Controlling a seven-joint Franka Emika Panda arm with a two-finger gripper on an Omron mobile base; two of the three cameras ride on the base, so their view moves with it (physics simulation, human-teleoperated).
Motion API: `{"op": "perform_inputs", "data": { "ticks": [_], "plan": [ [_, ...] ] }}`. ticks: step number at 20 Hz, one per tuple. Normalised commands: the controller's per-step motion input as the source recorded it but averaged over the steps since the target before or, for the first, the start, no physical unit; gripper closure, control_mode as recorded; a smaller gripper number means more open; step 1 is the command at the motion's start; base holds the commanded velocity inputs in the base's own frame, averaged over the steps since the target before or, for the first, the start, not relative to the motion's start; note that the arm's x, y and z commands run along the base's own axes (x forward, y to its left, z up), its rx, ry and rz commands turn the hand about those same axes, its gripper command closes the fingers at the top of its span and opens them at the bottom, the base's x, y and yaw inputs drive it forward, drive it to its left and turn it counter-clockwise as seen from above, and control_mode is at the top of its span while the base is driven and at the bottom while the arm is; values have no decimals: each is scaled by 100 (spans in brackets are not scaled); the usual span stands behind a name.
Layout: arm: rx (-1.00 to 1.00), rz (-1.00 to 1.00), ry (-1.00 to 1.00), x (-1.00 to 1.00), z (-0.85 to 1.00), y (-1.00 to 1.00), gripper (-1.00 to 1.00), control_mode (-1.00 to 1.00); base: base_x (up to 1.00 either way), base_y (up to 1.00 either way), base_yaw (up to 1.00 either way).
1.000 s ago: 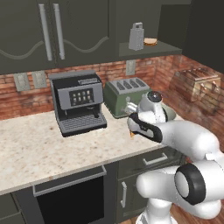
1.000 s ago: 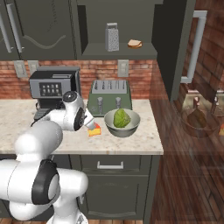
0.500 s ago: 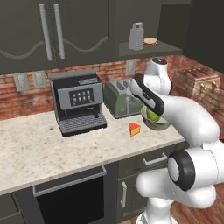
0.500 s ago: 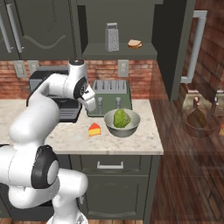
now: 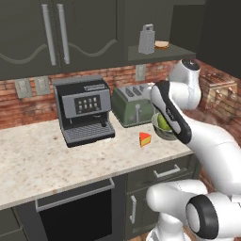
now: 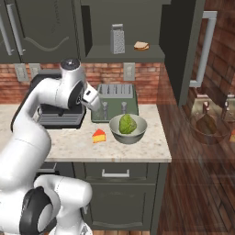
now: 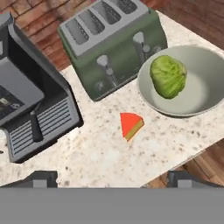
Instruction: Pick the cheese from the fridge and the cheese grater from the cabinet and place them next to the salad bowl.
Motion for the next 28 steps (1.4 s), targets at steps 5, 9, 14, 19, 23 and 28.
{"op": "perform_inputs", "data": {
  "ticks": [5,9,14,19,23,28],
  "plan": [
    [-33,32,-29,-19,65,-9,-100,-100,0,0,0],
    [-30,21,-29,0,69,-30,-100,-100,0,0,0],
    [-9,-2,-22,2,69,-21,-100,-100,0,0,0],
    [2,-10,-10,8,37,-6,-100,-100,0,0,0],
    [2,-3,-1,4,3,0,-100,-100,0,0,0],
    [0,2,-4,2,4,-13,-100,-100,0,0,0]
  ]
}}
